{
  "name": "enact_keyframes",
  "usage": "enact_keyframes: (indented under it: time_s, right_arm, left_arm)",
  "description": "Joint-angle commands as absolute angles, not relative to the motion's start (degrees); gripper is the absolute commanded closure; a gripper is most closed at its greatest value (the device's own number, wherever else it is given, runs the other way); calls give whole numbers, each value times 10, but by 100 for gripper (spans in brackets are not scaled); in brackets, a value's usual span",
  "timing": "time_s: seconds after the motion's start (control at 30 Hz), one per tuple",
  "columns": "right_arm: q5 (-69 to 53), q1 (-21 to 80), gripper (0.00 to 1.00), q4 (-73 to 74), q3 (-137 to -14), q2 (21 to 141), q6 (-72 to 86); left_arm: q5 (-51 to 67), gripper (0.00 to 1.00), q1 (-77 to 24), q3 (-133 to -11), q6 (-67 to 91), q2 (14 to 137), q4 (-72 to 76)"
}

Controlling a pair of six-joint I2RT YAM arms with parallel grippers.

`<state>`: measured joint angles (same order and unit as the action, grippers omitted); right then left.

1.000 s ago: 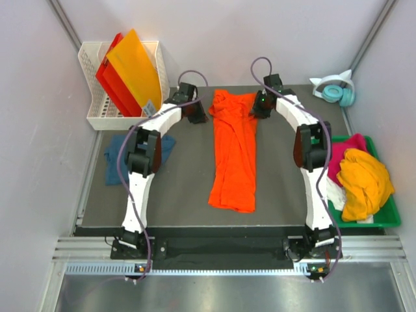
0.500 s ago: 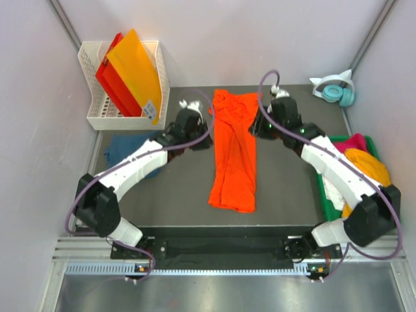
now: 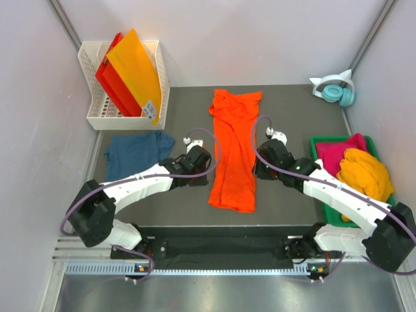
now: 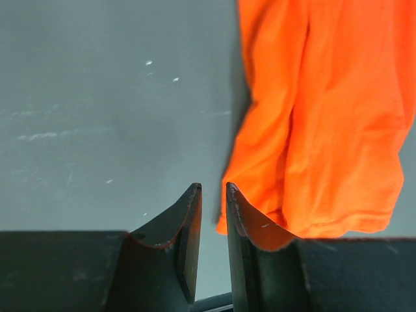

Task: Fold and stack the t-shirts
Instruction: Fold the tshirt

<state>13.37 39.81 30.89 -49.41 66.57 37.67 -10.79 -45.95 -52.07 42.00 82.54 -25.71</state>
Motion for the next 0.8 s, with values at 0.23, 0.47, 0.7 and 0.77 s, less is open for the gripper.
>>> enact_keyframes:
  time_s: [0.23, 0.47, 0.7, 0.77]
  right_arm:
    - [180, 495, 51, 289, -345, 566, 506]
    - [206, 545, 45, 292, -330, 574, 536]
    - [214, 558, 43, 279, -330, 604, 548]
    - [216, 559, 44, 279, -332, 611, 549]
  left_arm:
    - [-142, 56, -515, -448, 484, 760, -252]
    - [-116, 40, -541, -398, 494, 735, -185]
    - [-120, 39, -542, -403, 480, 769, -158]
    - [-116, 39, -542, -406, 478, 776, -152]
